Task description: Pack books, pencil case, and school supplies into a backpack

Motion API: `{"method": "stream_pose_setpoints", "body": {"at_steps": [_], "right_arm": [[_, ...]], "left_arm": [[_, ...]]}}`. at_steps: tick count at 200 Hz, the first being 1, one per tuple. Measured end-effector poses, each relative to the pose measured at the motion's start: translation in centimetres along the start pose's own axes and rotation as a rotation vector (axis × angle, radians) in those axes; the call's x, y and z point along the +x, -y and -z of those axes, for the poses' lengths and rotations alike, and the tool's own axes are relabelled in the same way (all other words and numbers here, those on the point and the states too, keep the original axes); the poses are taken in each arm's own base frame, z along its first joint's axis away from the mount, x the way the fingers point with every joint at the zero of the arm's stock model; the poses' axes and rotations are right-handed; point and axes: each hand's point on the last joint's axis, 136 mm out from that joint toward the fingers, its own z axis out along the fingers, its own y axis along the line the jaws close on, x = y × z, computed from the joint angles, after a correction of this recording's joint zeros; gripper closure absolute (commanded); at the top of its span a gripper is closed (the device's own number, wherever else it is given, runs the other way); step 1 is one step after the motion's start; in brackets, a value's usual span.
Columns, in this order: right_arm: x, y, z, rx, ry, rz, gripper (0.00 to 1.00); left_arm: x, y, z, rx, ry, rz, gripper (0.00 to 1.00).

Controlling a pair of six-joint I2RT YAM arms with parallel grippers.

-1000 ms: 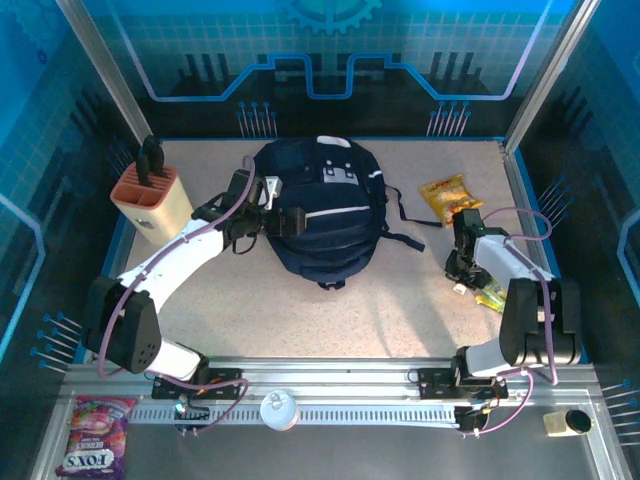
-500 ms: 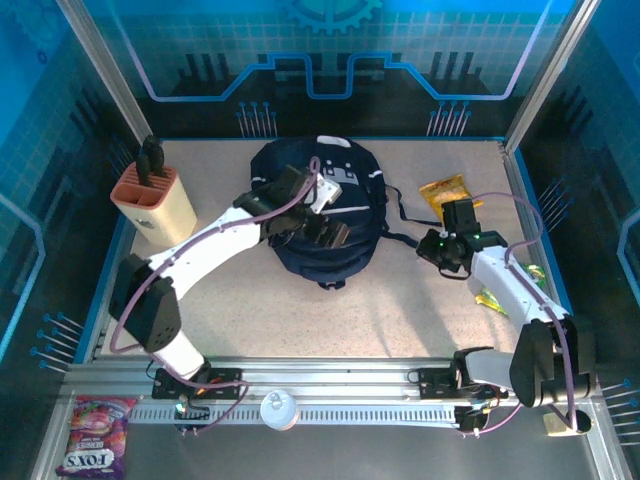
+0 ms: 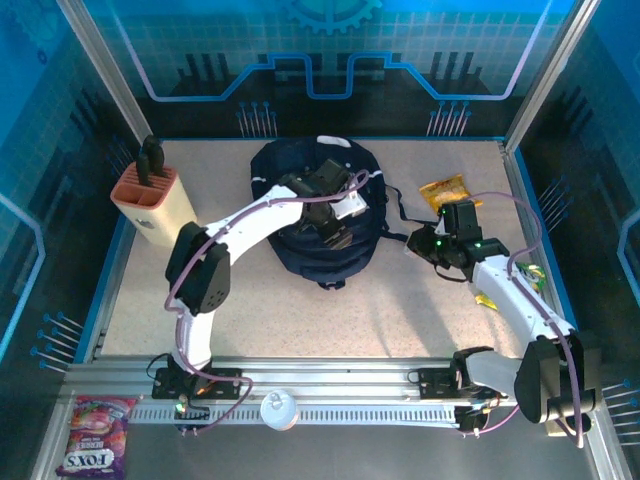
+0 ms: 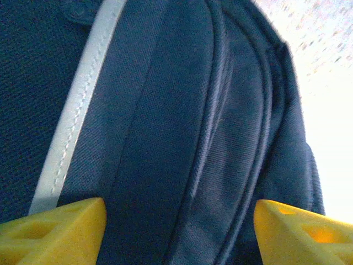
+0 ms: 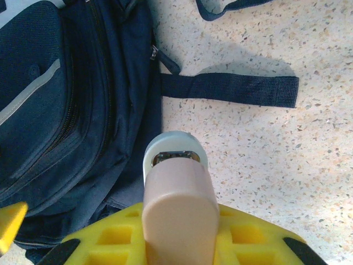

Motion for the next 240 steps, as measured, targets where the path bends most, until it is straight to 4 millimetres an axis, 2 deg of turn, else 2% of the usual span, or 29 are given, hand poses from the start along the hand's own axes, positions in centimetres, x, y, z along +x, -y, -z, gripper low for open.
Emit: {"method": "stream_pose_setpoints", "body": {"at_steps": [30,64,115,144,166,189,218,240], "right_arm": [[0.2,-0.2,-0.1,-0.014,-0.008,-0.016,0.78],[0.0,-0.4,-0.1,-0.022,0.0,-0.018,0.78],[-0.3,-0.9,-0.1,-0.045,0.009,-0.024,0.77],[-0.3,-1.9,-0.3,-0.1,0.007,-0.028,0.77],[0.2,-2.6,-0.6,-0.15,-0.006,-0.037,0.77],[0.5,-3.9,-0.7,-0.217,-0.015,-0.043,0.76],[1.0,-7.0,-0.8,-0.326,-0.032,-0.031,0.76],[1.9,-9.2,-1.6,-0.384,-0.072,-0.028,0.75]], "left_arm": [[0.3,-1.3,-0.6,-0.066,-0.047,-0.028,0.51],[-0.8,-2.5,0.5,-0.123,-0.031,-0.031,0.69],[-2.9,-3.8,3.6,-0.127,0.025,0.001,0.88],[-2.7,-3.9,3.2,-0.099,0.009,0.024,0.99],[-2.4,-3.3,2.3,-0.056,-0.01,0.044,1.0],[-2.5,-2.8,2.2,-0.015,0.001,0.086,1.0],[-3.8,-2.7,2.7,0.015,0.064,0.167,1.0],[-5.7,-3.0,4.1,0.023,0.158,0.236,1.0]]}}
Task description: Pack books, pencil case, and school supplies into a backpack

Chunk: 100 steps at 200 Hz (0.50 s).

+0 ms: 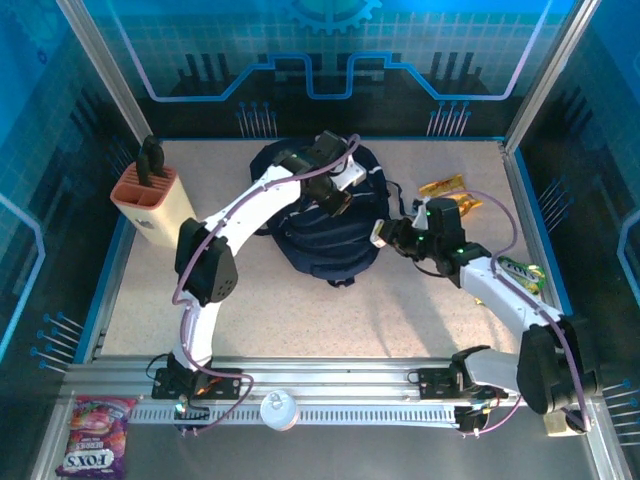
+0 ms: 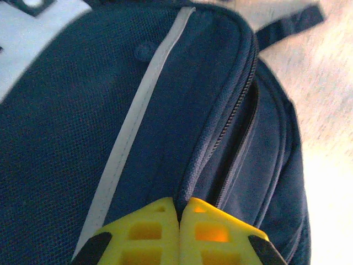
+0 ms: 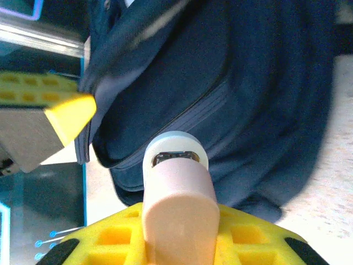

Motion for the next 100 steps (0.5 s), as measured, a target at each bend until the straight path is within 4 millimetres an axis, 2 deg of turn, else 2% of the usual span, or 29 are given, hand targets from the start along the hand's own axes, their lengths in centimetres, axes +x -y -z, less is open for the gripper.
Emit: {"method": "stream_pose_setpoints", "body": {"at_steps": [25,40,63,87,100], "right_arm": [[-0.1,-1.9,-2.0,-0.041,-0.032,-0.021,0.75],[-1.0,-3.2,-2.9,-0.069,-0.025,-0.038,0.75],[-3.0,-5.3,-4.3,-0.111,-0.004,-0.061,0.73],[-4.4,-6.9,-5.9,-0.128,0.008,-0.076,0.59],[-4.7,-7.1,-6.6,-0.118,0.006,-0.089,0.51]], "left_arm": [[-2.4,0.1,2.2,0.0,0.121,0.063,1.0],[-3.5,-0.1,3.4,0.001,0.18,0.1,1.0],[-4.6,-0.2,4.1,0.025,0.23,0.147,1.0],[-4.9,-0.1,4.2,0.052,0.246,0.191,1.0],[-5.0,-0.3,4.2,0.051,0.251,0.21,1.0]]}}
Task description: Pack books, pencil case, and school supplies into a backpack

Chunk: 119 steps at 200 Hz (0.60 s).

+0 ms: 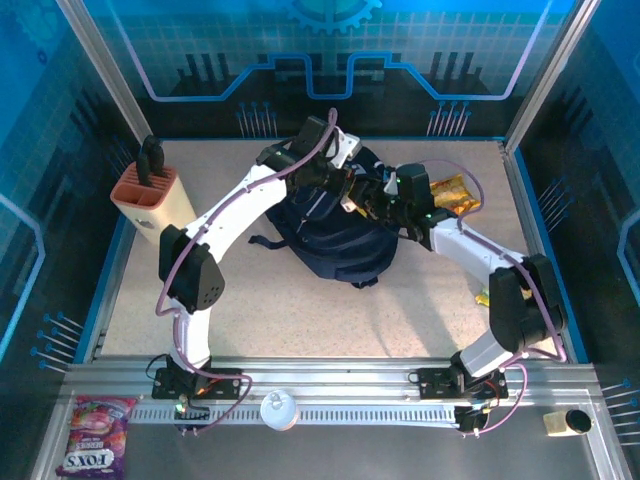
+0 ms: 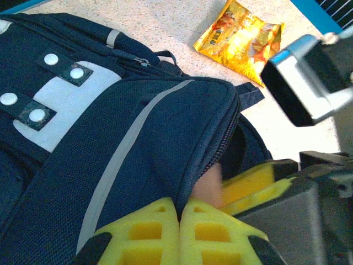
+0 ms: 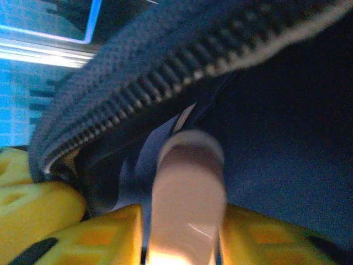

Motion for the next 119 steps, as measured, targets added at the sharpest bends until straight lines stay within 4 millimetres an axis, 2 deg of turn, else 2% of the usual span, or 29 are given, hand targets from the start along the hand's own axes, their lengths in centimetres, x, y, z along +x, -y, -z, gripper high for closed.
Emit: {"method": "stream_pose_setpoints", "body": {"at_steps": [10,30,51,71,90,119], "right_arm": [[-0.1,0.2,-0.2,0.007,0.003,-0.005,0.48],[-0.2,0.7,-0.3,0.03,0.011,-0.016,0.46],[-0.2,1.1,0.2,0.051,0.024,-0.013,0.51],[0.0,1.0,1.5,0.062,0.042,0.009,0.53],[0.3,0.7,3.4,0.065,0.07,0.042,0.53],[0.6,1.5,7.1,0.103,0.142,0.078,0.46]], "left_arm": [[-0.2,-0.3,0.1,0.005,0.008,0.019,1.0],[-0.4,-0.6,0.2,0.016,0.014,0.041,1.0],[-0.5,-0.4,0.1,0.027,0.018,0.048,1.0],[-0.3,-0.4,0.1,0.034,0.018,0.05,0.99],[-0.1,-0.4,0.0,0.043,0.017,0.053,0.89],[0.6,0.1,0.4,0.074,0.016,0.079,0.62]]}}
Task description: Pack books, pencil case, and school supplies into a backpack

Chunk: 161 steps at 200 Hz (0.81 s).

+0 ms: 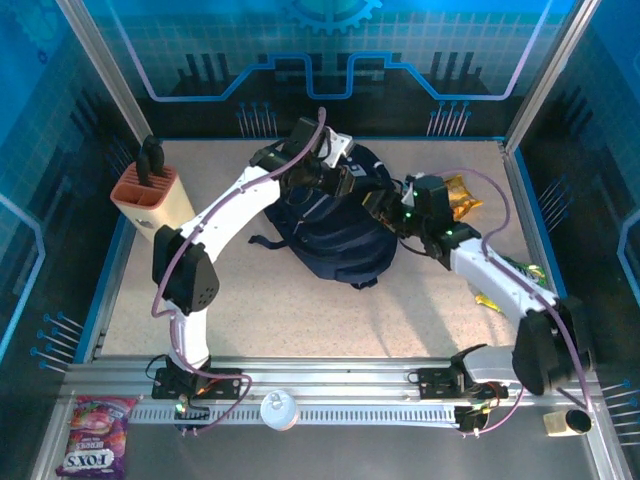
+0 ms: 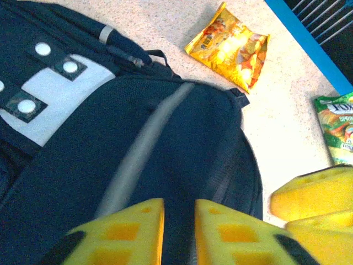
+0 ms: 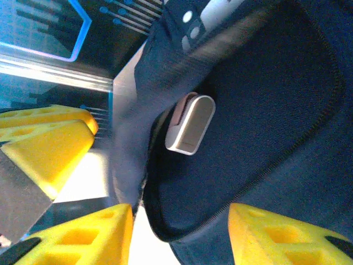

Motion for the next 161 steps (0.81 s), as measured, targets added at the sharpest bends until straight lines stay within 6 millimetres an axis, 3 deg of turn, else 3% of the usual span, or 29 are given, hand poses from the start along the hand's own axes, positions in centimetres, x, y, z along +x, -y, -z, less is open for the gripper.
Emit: {"method": "stream_pose_setpoints", "body": {"at_steps": [22,41,59,84,119,161], "right_arm": [[-0.1,2.1,2.6,0.075,0.063,0.023,0.38],[-0.3,3.5,4.6,0.144,0.1,0.062,0.29],[-1.0,4.4,6.2,0.193,0.136,0.108,0.26],[-2.0,5.4,8.1,0.237,0.185,0.152,0.23],[-1.8,6.1,8.0,0.267,0.168,0.185,0.22],[-1.0,6.8,6.7,0.284,0.115,0.186,0.22]], "left_arm": [[0.4,0.2,1.2,0.019,0.026,0.047,0.46],[1.4,-0.4,2.7,0.02,0.047,0.134,0.4],[3.0,-2.3,3.8,-0.001,0.059,0.25,0.39],[6.2,-6.3,4.8,-0.058,0.06,0.44,0.4],[9.8,-11.1,4.9,-0.13,0.043,0.662,0.45],[9.7,-12.1,4.6,-0.119,0.06,0.76,0.51]]}}
